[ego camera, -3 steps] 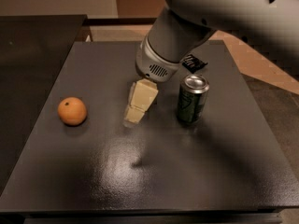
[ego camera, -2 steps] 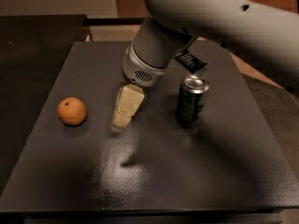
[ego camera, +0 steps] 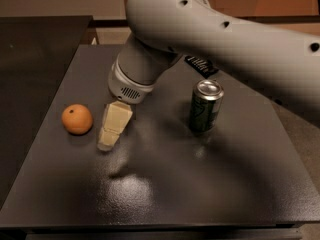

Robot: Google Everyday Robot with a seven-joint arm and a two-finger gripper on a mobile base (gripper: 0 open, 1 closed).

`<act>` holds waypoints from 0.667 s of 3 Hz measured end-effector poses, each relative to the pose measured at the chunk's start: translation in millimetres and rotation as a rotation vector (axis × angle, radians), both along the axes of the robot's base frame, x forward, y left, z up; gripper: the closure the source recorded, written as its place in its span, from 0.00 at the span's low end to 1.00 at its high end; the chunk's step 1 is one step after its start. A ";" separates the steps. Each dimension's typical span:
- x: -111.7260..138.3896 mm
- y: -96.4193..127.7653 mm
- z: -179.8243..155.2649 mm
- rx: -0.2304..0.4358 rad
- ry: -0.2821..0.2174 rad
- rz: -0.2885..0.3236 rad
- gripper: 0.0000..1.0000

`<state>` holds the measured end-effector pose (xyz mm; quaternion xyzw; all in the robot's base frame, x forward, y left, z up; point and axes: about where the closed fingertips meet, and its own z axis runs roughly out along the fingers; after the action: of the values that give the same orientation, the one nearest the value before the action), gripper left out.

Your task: Pick orange

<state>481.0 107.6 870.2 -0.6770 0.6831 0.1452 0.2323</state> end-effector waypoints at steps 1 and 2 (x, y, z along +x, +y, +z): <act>3.6 18.8 -4.7 0.011 -0.013 0.012 0.00; 6.6 34.8 -9.1 0.013 -0.026 0.019 0.00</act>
Offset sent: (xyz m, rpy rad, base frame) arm 0.0130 0.0542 -0.0162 0.0179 -0.0389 0.0247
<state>487.5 142.4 861.1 -0.6839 0.6725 0.1429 0.2441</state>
